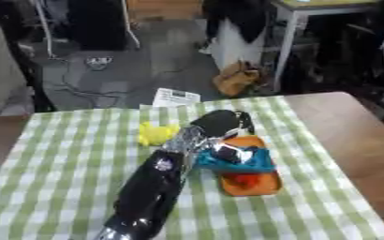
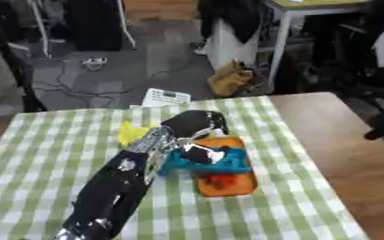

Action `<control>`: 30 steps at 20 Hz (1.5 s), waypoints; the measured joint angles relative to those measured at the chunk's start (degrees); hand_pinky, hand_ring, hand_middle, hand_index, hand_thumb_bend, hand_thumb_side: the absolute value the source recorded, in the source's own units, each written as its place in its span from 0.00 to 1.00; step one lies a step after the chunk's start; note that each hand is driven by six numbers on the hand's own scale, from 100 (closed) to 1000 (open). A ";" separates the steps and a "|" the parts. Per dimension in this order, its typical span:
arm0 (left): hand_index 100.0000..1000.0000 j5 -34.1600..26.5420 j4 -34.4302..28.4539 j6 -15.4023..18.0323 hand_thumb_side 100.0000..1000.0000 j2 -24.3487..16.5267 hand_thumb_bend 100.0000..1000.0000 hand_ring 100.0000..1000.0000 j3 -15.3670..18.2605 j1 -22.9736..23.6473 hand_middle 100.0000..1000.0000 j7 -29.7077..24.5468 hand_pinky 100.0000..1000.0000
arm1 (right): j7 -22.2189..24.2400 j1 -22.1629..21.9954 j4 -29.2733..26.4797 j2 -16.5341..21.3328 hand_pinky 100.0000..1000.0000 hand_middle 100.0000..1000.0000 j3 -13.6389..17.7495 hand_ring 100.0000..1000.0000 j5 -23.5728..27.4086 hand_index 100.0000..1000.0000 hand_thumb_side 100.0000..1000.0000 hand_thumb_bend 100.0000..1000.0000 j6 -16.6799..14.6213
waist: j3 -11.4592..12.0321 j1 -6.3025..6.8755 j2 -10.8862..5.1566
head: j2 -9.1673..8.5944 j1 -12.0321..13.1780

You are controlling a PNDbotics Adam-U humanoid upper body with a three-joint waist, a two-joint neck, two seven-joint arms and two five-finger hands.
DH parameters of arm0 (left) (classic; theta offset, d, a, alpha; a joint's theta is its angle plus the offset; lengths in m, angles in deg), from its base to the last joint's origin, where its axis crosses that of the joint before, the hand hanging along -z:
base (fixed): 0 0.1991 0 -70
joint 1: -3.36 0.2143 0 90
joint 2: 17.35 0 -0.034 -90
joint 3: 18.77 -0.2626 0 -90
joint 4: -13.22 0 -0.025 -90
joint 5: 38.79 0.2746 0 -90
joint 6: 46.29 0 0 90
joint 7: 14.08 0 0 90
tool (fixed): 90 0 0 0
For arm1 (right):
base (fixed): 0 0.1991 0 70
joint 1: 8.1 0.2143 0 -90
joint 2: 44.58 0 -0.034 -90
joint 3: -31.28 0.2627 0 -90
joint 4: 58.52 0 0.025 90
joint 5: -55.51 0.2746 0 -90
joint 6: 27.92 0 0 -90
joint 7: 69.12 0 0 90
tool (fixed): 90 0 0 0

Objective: Pick up objects on the table and place them in the box.

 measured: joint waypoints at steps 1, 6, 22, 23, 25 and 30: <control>0.76 -0.51 -0.35 0.03 0.53 -0.24 0.21 0.65 -0.15 -0.02 0.73 -0.02 0.66 | 0.00 -0.01 0.00 0.00 0.47 0.71 0.00 0.56 0.00 0.72 0.66 0.00 0.00 | 0.05 0.00 0.00 | 0.00 -0.05; 0.76 -3.09 -1.68 0.86 0.51 -1.53 0.22 0.65 -0.88 -0.62 0.73 -0.51 0.66 | 0.00 -0.26 0.00 0.00 0.47 0.71 0.02 0.56 0.00 0.72 0.66 0.00 0.00 | 0.59 0.00 0.00 | -0.01 -0.14; 0.75 -27.32 -18.47 6.11 0.45 -18.06 0.16 0.58 -4.92 4.79 0.67 -6.27 0.64 | -0.22 -1.01 0.00 0.04 0.47 0.71 0.44 0.56 -0.02 0.73 0.66 0.00 0.11 | 4.82 -0.02 0.00 | 0.09 -1.92; 0.75 -30.42 -20.66 5.40 0.45 -19.76 0.16 0.58 -4.64 6.39 0.67 -6.99 0.64 | -0.27 -1.01 0.00 0.05 0.47 0.71 0.44 0.56 -0.02 0.73 0.66 0.00 0.11 | 5.09 -0.02 0.00 | 0.09 -2.00; 0.74 -36.43 -25.44 3.45 0.47 -22.29 0.12 0.56 -3.55 9.54 0.64 -8.42 0.62 | -0.42 -1.07 0.00 0.07 0.47 0.71 0.55 0.56 -0.03 0.73 0.66 0.00 0.15 | 5.56 -0.02 0.00 | 0.13 -2.20; 0.73 -48.50 -36.84 -3.28 0.52 -26.66 0.00 0.54 0.96 19.01 0.61 -10.86 0.60 | -0.62 -1.34 0.00 0.16 0.47 0.71 0.77 0.56 -0.08 0.73 0.66 0.00 0.18 | 6.57 -0.02 0.00 | 0.99 -2.64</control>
